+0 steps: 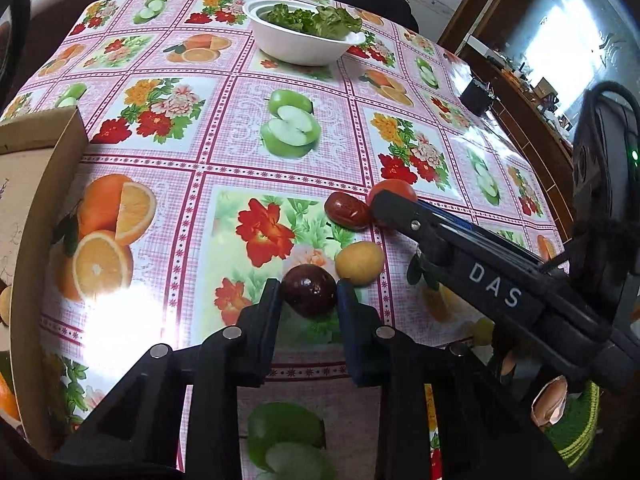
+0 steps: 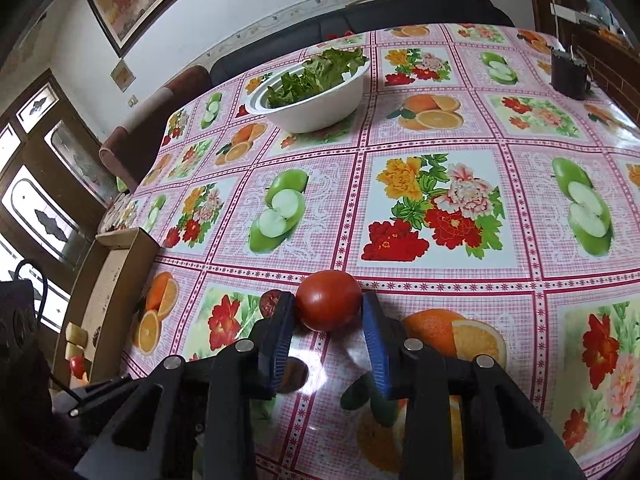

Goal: Organize fruits
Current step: 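Grasp the dark red plum with the left tool while the right tool grasps a red tomato, then carry the plum and tomato in both tools over the box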

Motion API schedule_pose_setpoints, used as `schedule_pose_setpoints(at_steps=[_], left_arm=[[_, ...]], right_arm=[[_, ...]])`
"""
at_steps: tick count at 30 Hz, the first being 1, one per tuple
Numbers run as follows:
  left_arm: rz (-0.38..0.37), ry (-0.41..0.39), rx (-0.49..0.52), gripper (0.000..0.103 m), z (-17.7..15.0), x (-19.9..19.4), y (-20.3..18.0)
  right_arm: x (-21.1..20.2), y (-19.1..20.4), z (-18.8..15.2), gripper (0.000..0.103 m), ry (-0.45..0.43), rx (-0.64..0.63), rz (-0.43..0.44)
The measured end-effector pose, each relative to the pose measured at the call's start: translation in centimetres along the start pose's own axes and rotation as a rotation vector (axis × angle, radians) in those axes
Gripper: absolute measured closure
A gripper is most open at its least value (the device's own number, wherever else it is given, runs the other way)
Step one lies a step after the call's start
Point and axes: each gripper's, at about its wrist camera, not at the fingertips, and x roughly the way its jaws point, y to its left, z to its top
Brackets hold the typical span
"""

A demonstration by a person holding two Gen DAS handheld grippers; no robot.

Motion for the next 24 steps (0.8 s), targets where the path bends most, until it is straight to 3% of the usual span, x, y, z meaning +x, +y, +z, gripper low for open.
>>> schedule_pose_setpoints(at_steps=[8, 15, 24], left_arm=[[0.072, -0.054, -0.037, 0.078, -1.2, -3.0, 2.0], [0.243, -0.134, -0.054, 0.078, -2.5, -7.1, 4.2], [0.298, -0.174, -0.101, 0.078, -3.3, -9.9, 7.3]], right_arm=[[-2.8, 0.7, -1.2, 0.068, -0.052, -0.014, 0.004], [-5.2, 3.7, -2.9, 0.068, -0.068, -0.053, 0.067], [-6.1, 8.4, -4.1, 0.069, -0.06, -0.138, 0.117]])
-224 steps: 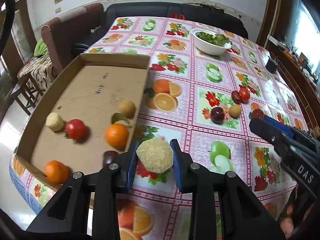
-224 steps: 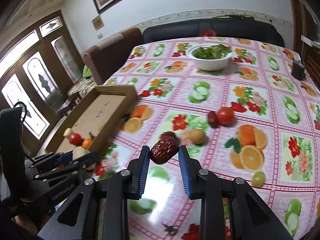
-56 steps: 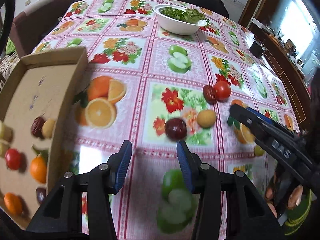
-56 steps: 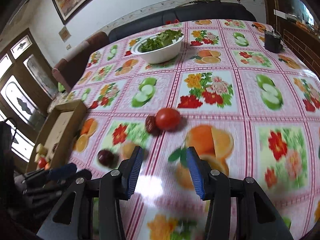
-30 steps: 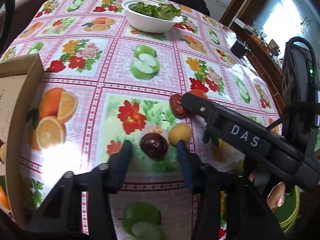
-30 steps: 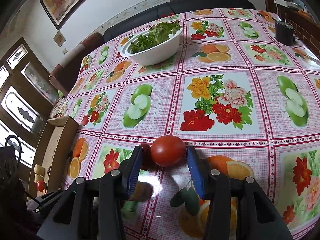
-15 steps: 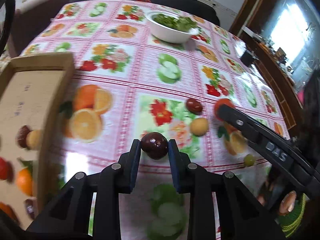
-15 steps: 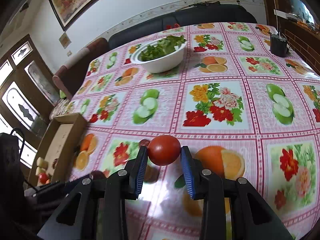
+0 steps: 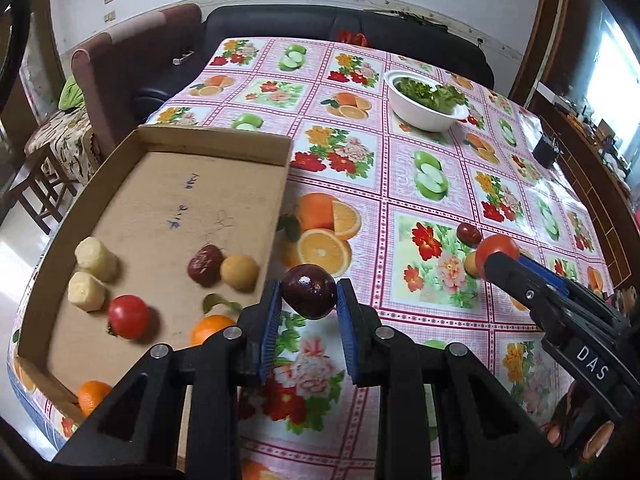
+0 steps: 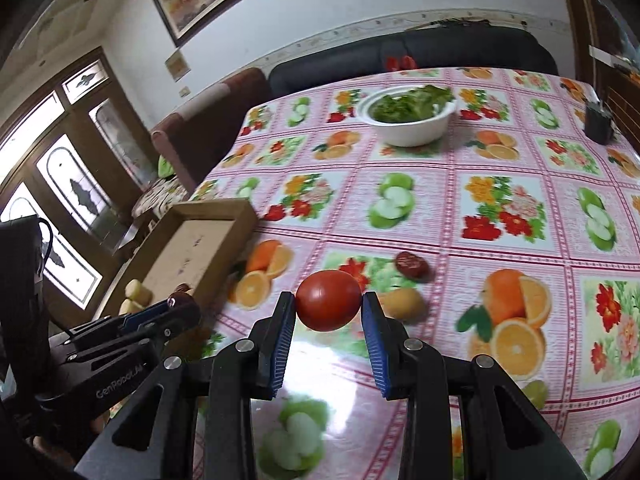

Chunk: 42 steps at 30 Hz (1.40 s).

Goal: Organize fruits
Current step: 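Carry the plum and tomato in both tools over the box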

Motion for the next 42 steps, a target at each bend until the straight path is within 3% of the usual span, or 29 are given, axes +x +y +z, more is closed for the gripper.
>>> schedule_pose_setpoints(at_steps=[28, 42], left_arm=[[0.079, -0.042, -0.087, 0.078, 0.7, -1.9, 7.1], [0.105, -0.016, -0.169, 0.078, 3.6, 0.1, 12.9]], right_arm=[[2.3, 8.7, 0.5, 0.069, 0.042, -0.131, 0.094], [6.3, 13.1, 2.0, 0.069, 0.081, -0.185, 0.134]])
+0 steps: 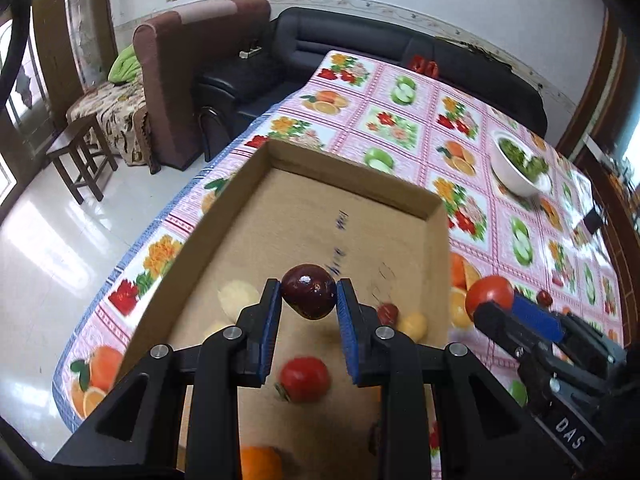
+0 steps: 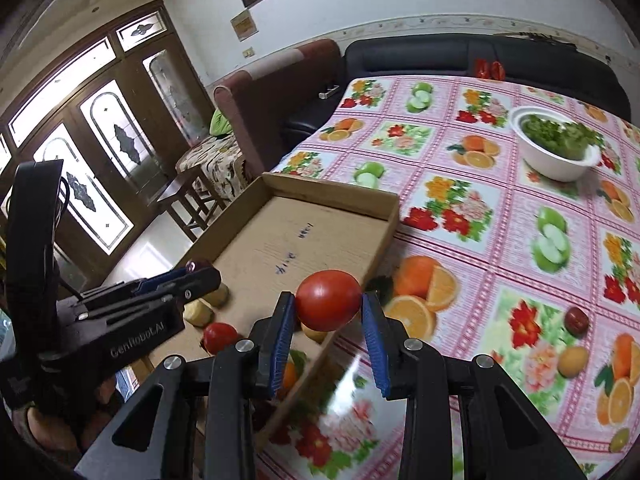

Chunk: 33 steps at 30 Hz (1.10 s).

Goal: Organize fruits
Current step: 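Carry the plum and tomato in both tools over the box, then open both tools to drop the plum and tomato into the box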

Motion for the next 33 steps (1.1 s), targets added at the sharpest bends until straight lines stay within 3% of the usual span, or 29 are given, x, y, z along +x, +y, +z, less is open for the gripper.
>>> schedule_pose_setpoints(at_steps=[17, 33], left_arm=[[0.09, 0.127, -0.035, 0.077, 2.7, 6.3, 0.9], [0.114, 0.179, -0.039, 0.076, 2.4, 7.7, 0.7]], right_arm=[[7.8, 2.3, 1.8, 0.069, 0.104, -0.059, -0.016], [9.7, 2.0, 1.8, 0.067, 0.151, -0.1, -0.045]])
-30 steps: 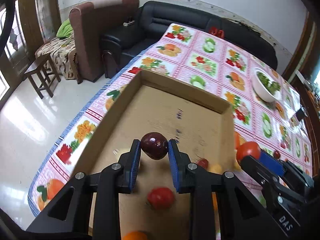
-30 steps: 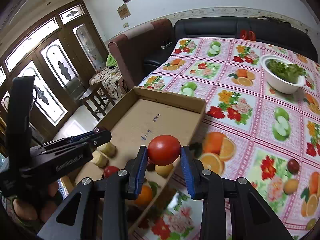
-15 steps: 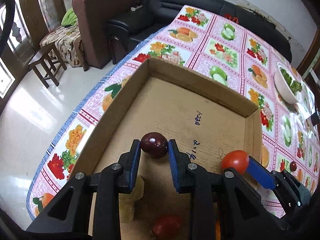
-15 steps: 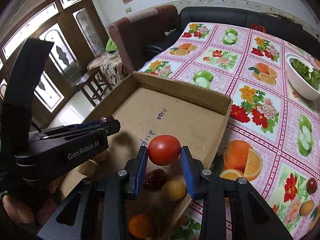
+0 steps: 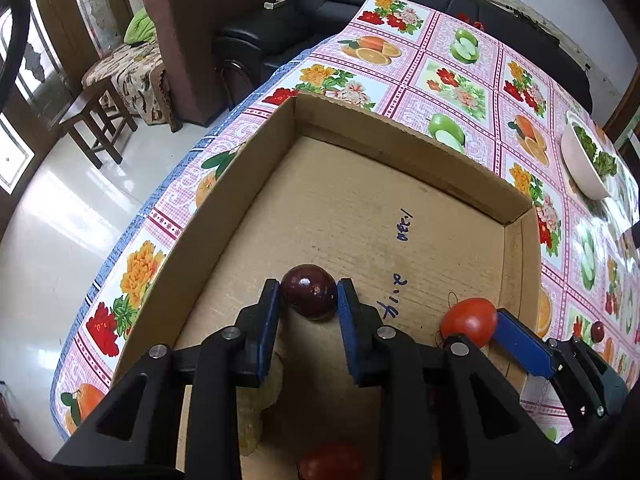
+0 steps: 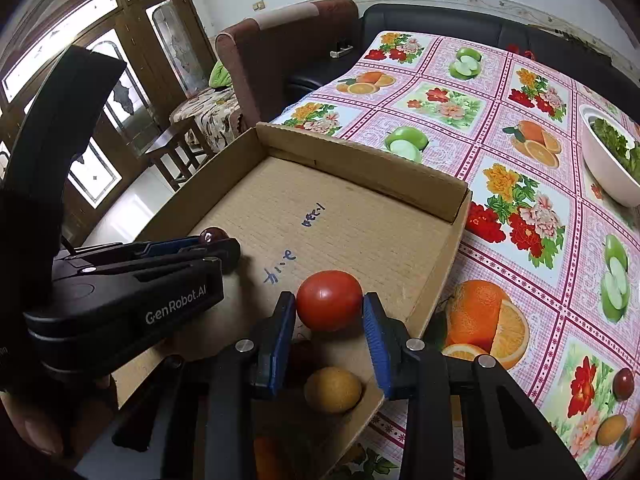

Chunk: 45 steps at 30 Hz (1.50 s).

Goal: Organize fruits
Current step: 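Open both tools to drop the plum and tomato into the box, then withdraw both open tools from the box toward the remaining fruits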

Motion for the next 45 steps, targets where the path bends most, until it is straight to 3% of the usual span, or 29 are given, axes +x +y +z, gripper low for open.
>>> schedule_pose_setpoints(at_steps=[8, 13, 20, 24, 29, 36, 45], left_arm=[[-0.039, 0.016, -0.033, 0.076, -0.3, -0.7, 0.8], [-0.061, -0.009, -0.053, 0.072, -0.7, -1.9, 1.2], [-0.068, -0.08, -0.088, 0.07, -2.1, -4.8, 1.6], [-0.078, -0.124, -0.108, 0.059, -4.1, -6.6, 1.1], [-0.081, -0.142, -0.066, 0.059, -6.1, -7.8, -0.9], [-0.19, -0.096, 0.024, 0.055, -8.4, -8.5, -4.7], [-0.219, -0.067, 0.116, 0.054, -10.7, -8.9, -9.1]], right_arm=[[-0.8, 0.2, -0.4, 0.066, -0.011, -0.015, -0.014], [-1.7, 0.4, -0.5, 0.056, -0.028, -0.013, -0.022], [-4.1, 0.1, -1.5, 0.056, -0.058, 0.003, -0.004], [-7.0, -0.5, -2.9, 0.052, -0.101, 0.031, 0.025], [-10.5, -2.5, -5.1, 0.051, -0.147, 0.073, 0.013], [-14.5, -6.8, -8.9, 0.051, -0.183, 0.164, -0.023], [-17.6, -13.2, -14.2, 0.05, -0.19, 0.324, -0.096]])
